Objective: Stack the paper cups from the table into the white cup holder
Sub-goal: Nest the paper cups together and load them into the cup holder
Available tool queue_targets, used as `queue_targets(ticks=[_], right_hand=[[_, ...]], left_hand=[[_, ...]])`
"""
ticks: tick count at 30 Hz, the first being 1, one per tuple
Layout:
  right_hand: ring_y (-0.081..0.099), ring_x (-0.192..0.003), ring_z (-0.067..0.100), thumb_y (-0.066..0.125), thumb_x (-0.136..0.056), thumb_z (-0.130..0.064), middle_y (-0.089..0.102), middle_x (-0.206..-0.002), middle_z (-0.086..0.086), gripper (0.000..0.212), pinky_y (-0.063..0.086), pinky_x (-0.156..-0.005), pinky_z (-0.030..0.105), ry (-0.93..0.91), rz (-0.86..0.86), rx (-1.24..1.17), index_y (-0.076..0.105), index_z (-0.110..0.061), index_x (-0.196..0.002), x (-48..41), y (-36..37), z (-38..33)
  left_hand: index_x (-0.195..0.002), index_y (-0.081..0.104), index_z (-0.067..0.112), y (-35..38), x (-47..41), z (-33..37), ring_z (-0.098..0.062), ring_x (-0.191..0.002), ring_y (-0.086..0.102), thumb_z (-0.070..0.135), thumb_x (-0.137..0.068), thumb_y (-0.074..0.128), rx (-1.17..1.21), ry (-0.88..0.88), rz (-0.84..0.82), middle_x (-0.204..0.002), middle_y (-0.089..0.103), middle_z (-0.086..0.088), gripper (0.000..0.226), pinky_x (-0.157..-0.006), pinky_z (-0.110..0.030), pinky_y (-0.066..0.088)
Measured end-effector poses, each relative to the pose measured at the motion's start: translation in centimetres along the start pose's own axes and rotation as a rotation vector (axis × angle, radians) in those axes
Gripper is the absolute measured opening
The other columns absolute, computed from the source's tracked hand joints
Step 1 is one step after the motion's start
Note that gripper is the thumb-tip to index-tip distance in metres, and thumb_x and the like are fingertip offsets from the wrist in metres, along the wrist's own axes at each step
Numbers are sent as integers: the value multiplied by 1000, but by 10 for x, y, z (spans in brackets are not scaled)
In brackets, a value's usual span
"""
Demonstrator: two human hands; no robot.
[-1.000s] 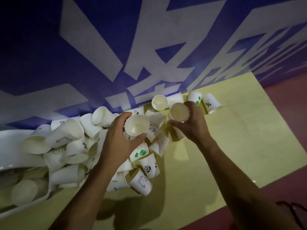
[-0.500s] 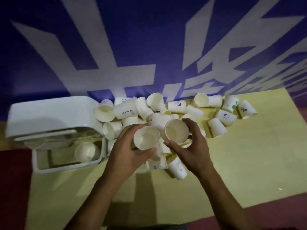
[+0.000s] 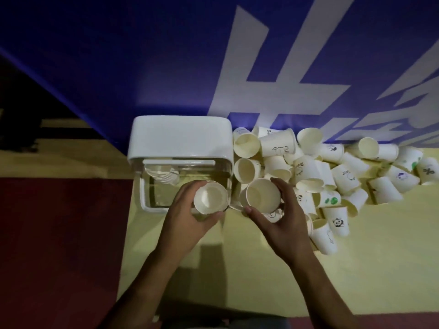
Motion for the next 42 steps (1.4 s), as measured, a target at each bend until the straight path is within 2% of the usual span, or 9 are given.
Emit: queue_targets(ticks=[6,12,18,22,25,28,33,38,42], right_hand=[[52,-110,-14,80,-68,-60,53,-120,-38,76,40,-80,2,64,39,9,49,-36,-133,6,14,-5],[54,-117,-5,85,-74,-49,57,-128,-17,76,45,-88,8,46,73,14,51,-27,-138,5,19,-3],[52,-121,-7,86,-74,-52,57,-132,-18,80,43,-91,6,34,72,15,52,-24,-140,5,31,3],[57,-116,0,81,-69,-67,53,-133,-29,88,49,-87,14,62,57,32,50,-30,-143,1,47,1],[58,-120,5,82,-72,-62,57,-139,-19,87,49,-89,14,8,6,29,49,-25,-143,-3,64,-2],[54,-127,4,87,-74,-55,55,-141,-20,85,52,-95,26,-12,-55,50,48,-27,-145,-9,83,5],[57,-122,10,80,-76,-65,58,-136,-14,84,54,-93,41,-29,-112,126,46,-30,-145,-20,107,22],[52,-134,13,73,-83,-62,48,-152,-9,87,52,-101,39,20,-210,206,36,-31,-155,-30,123,37],[48,-138,15,72,-89,-51,41,-158,-5,88,51,-103,40,26,-298,208,25,-31,-160,-35,127,43]], left_hand=[[-135,54,35,5,-14,-27,-3,-125,52,34,-76,89,-12,-31,-52,-137,51,23,69,-95,-41,55],[-145,52,26,30,-30,-50,-16,-128,56,37,-78,87,-235,-61,-111,-146,54,7,76,-102,-30,48],[-148,48,28,44,-43,-63,-25,-122,62,38,-76,88,-342,-145,-150,-149,55,6,84,-97,-35,51],[-149,43,35,40,-44,-61,-19,-120,61,37,-75,89,-293,-173,-197,-140,60,11,87,-94,-34,52],[-156,27,39,28,-38,-60,-9,-118,53,28,-79,87,-166,-212,-247,-134,55,15,98,-91,-27,44],[-158,26,41,16,-26,-63,-11,-132,50,25,-93,73,-8,-324,-190,-148,52,11,82,-98,-27,43],[-151,47,35,13,-23,-58,4,-127,47,39,-108,43,187,-380,-113,-140,52,21,43,-89,-1,33],[-150,48,35,23,-32,-65,-5,-118,61,39,-109,41,97,-339,-160,-135,63,12,42,-95,-20,45],[-149,48,39,28,-32,-79,-7,-117,63,33,-109,42,14,-323,-207,-135,66,10,41,-93,-22,49]])
Point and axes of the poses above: each hand's wrist, its own x-axis away from the middle knuckle, its own y-axis out of the palm, z = x × y, the point moved 1 cm from there along -x, towards the middle knuckle
